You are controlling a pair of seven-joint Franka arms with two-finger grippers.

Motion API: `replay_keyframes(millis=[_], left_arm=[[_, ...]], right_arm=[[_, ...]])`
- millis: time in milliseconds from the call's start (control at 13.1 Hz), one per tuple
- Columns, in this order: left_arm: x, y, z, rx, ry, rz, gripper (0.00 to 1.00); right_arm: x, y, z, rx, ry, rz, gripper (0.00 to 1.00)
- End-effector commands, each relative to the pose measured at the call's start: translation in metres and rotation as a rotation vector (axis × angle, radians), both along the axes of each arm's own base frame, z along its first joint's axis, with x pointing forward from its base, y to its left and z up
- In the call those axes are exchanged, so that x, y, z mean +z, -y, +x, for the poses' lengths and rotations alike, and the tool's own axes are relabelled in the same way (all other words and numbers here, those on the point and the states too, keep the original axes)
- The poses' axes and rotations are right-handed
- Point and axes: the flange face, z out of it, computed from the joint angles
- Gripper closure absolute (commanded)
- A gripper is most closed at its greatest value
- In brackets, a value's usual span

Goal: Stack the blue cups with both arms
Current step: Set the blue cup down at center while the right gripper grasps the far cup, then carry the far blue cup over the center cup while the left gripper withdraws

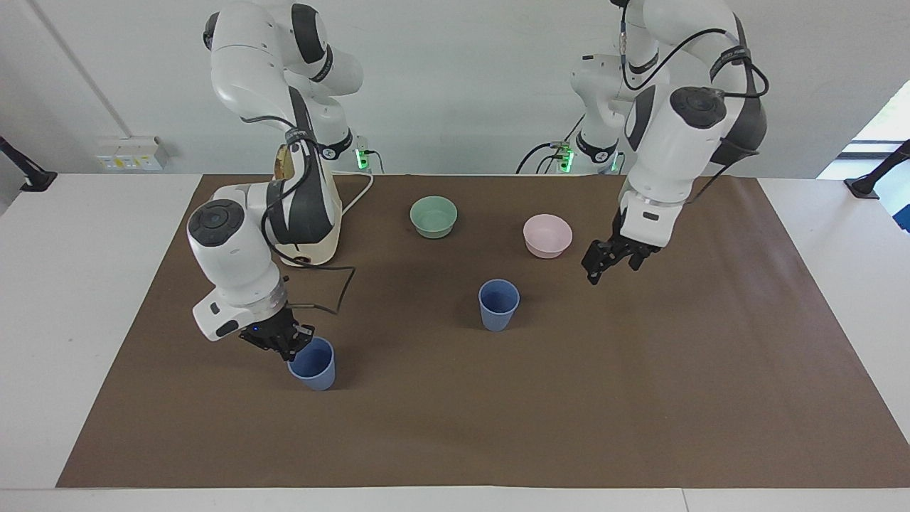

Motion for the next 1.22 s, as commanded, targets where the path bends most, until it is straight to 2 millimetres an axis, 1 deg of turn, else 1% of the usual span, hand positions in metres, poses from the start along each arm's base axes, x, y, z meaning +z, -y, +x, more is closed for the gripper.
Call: replay_keyframes(millis=[0,77,153,230,306,383,459,536,612,766,842,995,1072,1148], left_arm=[[0.017,-0.035,-0.006,-0.1,-0.002,0.032,0.0],[0.021,-0.044,-0.009,-0.139,-0.013,0.039,0.0],[0.027,-0.061,-0.012,-0.169,-0.022,0.046,0.0],[0.032,-0.079,-0.014,-0.221,-0.029,0.054,0.0],[0.035,-0.091,-0.016,-0.25,-0.039,0.056,0.0],[0.04,-0.102,-0.019,-0.278,-0.047,0.06,0.0],[0.044,-0.112,-0.02,-0.31,-0.051,0.063,0.0],[0.048,-0.119,-0.023,-0.351,-0.059,0.059,0.0],[0.056,-0.122,-0.028,-0.373,-0.074,0.059,0.0],[0.071,-0.127,-0.039,-0.398,-0.092,0.06,0.0],[0.083,-0.127,-0.045,-0.407,-0.083,0.062,0.0],[0.104,-0.129,-0.049,-0.409,-0.081,0.063,0.0],[0.112,-0.128,-0.05,-0.409,-0.073,0.062,0.0],[0.113,-0.127,-0.05,-0.408,-0.072,0.056,0.0]], right_arm=[[0.048,-0.013,-0.016,0.003,0.023,-0.001,1.0],[0.061,-0.033,-0.022,0.029,0.021,0.003,1.0],[0.077,-0.048,-0.029,0.042,0.033,0.006,1.0],[0.087,-0.07,-0.037,0.047,0.032,0.014,1.0],[0.099,-0.086,-0.045,0.046,0.033,0.022,1.0],[0.111,-0.116,-0.058,0.061,0.024,0.039,1.0],[0.122,-0.137,-0.069,0.044,0.018,0.054,1.0],[0.132,-0.162,-0.081,0.027,0.016,0.071,1.0],[0.139,-0.184,-0.092,0.023,0.009,0.087,1.0],[0.145,-0.228,-0.113,0.001,-0.003,0.129,1.0],[0.146,-0.246,-0.121,0.004,-0.003,0.148,1.0],[0.146,-0.266,-0.13,0.014,-0.01,0.16,1.0],[0.144,-0.284,-0.139,0.004,-0.011,0.166,1.0],[0.141,-0.293,-0.141,-0.008,-0.011,0.179,1.0]])
